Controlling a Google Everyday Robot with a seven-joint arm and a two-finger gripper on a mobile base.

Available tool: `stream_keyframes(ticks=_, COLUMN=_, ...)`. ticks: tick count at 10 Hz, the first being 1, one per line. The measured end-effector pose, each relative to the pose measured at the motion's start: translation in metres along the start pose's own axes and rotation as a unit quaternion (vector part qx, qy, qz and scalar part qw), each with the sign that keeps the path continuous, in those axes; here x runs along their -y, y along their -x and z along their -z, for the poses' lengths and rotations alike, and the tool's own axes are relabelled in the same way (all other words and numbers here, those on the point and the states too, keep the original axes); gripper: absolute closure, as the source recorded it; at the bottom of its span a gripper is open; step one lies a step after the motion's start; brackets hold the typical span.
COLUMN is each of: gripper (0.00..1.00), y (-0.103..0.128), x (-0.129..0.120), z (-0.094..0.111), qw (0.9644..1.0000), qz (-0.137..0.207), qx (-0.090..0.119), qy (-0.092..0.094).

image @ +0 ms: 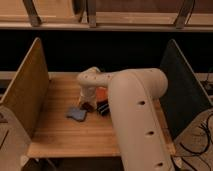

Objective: Place the pepper on the white sponge

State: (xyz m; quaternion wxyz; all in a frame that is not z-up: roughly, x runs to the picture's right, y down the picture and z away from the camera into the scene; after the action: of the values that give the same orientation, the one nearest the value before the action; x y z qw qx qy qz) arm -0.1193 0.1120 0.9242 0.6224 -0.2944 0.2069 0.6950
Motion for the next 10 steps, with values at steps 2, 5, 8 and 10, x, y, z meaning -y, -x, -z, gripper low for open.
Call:
stream_keyframes(ticks=2, gripper=0.39, y=0.006, x=-0.007, z=-0.005, qw=1.0, qz=0.009, qx=0.002, qy=0.001)
stream_keyframes(ticks=5, gripper=0.69, y=0.009, x=-0.015, z=-0.007, qw=0.9996, qz=0.029, qx=0.003, qy=0.0)
stream_keyframes(ticks=8, gripper=0.97, y=0.007, x=-0.022, z=-0.006, qw=0.9991, qz=0.041, qx=0.005, qy=0.002)
stream_keyframes(ticks=10, gripper=1.0, y=0.008, x=-0.027, z=0.002, qw=0.9987, qz=0.049, qx=0.012, qy=0.001)
